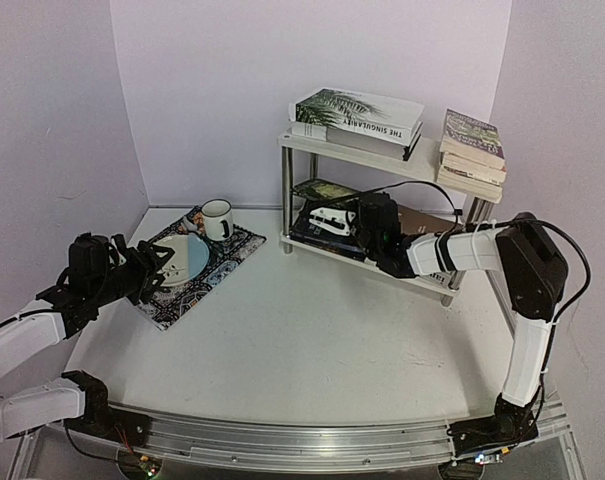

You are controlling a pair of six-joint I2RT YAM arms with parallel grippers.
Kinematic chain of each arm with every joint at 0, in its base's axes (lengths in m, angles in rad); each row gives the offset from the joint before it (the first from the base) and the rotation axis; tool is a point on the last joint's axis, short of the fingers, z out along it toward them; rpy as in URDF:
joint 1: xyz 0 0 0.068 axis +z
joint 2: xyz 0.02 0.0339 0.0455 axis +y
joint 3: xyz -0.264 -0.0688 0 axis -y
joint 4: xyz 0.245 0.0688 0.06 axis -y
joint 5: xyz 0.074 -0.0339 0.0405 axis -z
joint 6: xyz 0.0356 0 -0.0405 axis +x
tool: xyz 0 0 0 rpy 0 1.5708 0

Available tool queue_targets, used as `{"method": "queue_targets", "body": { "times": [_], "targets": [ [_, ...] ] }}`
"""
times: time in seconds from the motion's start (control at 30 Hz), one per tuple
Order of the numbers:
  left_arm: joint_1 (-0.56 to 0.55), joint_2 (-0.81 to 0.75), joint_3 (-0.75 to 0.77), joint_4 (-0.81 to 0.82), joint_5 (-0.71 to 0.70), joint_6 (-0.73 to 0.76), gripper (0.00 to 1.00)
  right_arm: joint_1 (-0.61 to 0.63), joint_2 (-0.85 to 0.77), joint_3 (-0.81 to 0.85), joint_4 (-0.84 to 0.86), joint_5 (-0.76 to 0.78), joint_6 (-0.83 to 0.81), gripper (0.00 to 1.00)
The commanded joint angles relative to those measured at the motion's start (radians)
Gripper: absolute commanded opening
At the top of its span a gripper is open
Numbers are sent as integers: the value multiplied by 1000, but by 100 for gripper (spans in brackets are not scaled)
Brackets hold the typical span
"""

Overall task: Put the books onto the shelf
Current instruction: Place the book on the book pile on the shelf.

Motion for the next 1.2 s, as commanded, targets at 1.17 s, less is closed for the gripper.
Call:
{"method": "queue_targets", "body": {
  "times": [1.17],
  "targets": [
    [6, 10, 12, 14, 18, 6, 76, -1, 121, -90, 622, 16, 41, 0]
  ]
}}
